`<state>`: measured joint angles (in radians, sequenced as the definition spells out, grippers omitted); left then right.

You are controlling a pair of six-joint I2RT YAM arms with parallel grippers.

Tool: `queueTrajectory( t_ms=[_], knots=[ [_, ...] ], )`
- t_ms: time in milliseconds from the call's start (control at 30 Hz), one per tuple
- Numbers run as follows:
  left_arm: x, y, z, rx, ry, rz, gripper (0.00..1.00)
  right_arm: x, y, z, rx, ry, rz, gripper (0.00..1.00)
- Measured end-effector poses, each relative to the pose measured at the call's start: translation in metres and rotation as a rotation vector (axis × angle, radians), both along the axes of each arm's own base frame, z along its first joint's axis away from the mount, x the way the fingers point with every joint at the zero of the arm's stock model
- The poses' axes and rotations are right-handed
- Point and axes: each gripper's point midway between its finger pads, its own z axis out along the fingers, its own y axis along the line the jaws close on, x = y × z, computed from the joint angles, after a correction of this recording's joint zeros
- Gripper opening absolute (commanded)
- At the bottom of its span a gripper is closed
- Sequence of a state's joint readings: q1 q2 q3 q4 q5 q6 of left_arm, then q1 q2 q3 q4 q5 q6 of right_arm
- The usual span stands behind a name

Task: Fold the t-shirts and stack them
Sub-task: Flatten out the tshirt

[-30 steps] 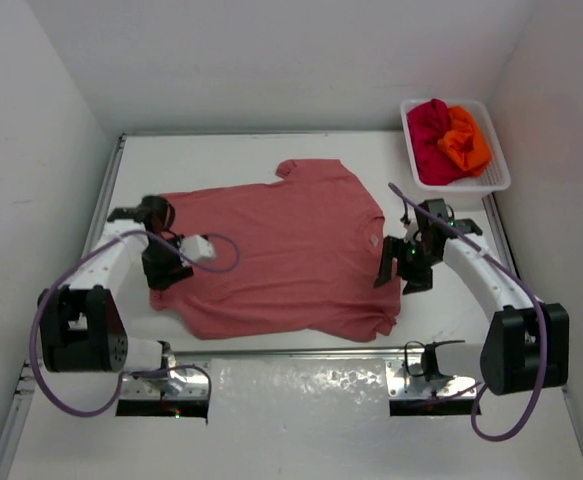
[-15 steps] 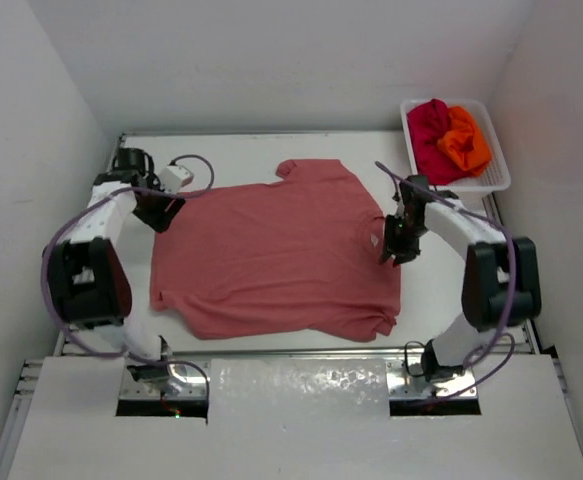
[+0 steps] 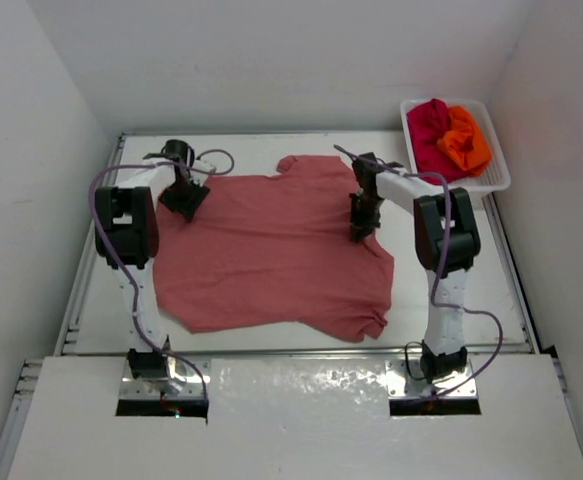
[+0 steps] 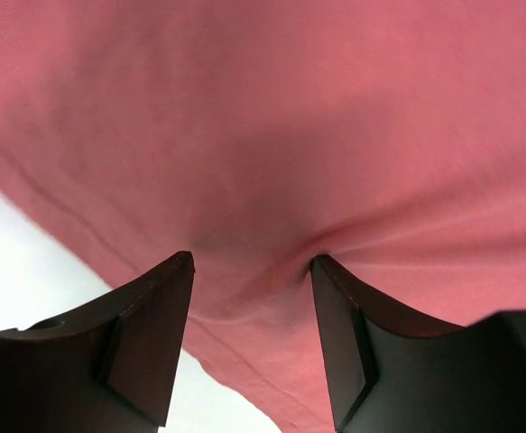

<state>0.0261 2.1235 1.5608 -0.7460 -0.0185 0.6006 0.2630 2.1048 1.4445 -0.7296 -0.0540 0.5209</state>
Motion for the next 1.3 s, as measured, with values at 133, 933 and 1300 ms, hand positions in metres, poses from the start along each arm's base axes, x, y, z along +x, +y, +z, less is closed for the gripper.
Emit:
queueTrajectory(
  t_ms=[133,933,1300],
  knots=[
    [0.065,0.009,0.006,0.073,-0.077,0.031,0.54,0.042,0.007,0.001,-0.021,-0.02,-0.043,0.19],
    [0.066,0.017,0.26,-0.134,-0.685,0.236,0.04,0.043,-0.043,0.192,-0.044,-0.666,-0.009,0.08],
    [-0.138,0.008,0.034,-0.281,0.103,0.384,0.5,-0.108,-0.029,0.049,0.085,-0.222,-0.013,0.6]
  ],
)
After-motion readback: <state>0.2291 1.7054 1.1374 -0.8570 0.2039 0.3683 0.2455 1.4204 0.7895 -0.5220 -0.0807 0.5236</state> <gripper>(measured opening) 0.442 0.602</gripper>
